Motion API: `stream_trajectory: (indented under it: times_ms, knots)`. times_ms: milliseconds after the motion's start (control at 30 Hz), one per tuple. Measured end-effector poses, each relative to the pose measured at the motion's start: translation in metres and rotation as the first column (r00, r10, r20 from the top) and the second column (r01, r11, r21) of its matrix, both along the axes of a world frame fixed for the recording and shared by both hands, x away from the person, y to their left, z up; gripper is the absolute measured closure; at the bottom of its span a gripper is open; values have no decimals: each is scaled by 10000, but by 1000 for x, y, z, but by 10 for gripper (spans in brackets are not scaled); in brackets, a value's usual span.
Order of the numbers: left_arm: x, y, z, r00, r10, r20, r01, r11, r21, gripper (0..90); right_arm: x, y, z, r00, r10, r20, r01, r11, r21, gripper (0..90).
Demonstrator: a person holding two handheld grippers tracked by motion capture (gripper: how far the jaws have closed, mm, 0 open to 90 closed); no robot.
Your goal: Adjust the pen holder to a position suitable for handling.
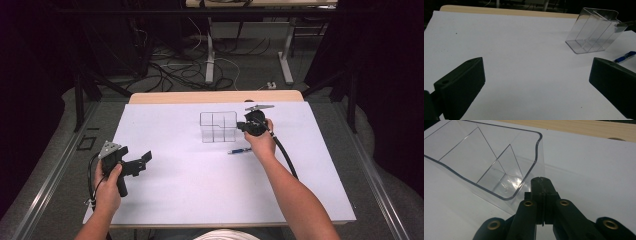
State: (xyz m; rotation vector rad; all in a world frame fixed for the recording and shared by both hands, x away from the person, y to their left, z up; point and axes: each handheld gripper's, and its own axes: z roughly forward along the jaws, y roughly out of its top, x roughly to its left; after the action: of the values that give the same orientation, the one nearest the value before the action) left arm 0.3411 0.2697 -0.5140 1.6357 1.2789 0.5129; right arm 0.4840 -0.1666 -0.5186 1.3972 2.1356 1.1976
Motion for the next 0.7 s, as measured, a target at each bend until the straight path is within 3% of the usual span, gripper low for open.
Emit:
stream_trajectory:
  times_ms: [500, 700]
  knots:
    - [0, 0, 0, 10000, 2, 0, -2, 10000, -11, 1, 0, 5, -1, 10000, 66, 72, -66, 10000, 11, 900]
    - [0, 1, 0, 10000, -7, -2, 7, 10000, -10, 2, -1, -1, 4, 9997, 43, 255, -37, 9998, -211, 872]
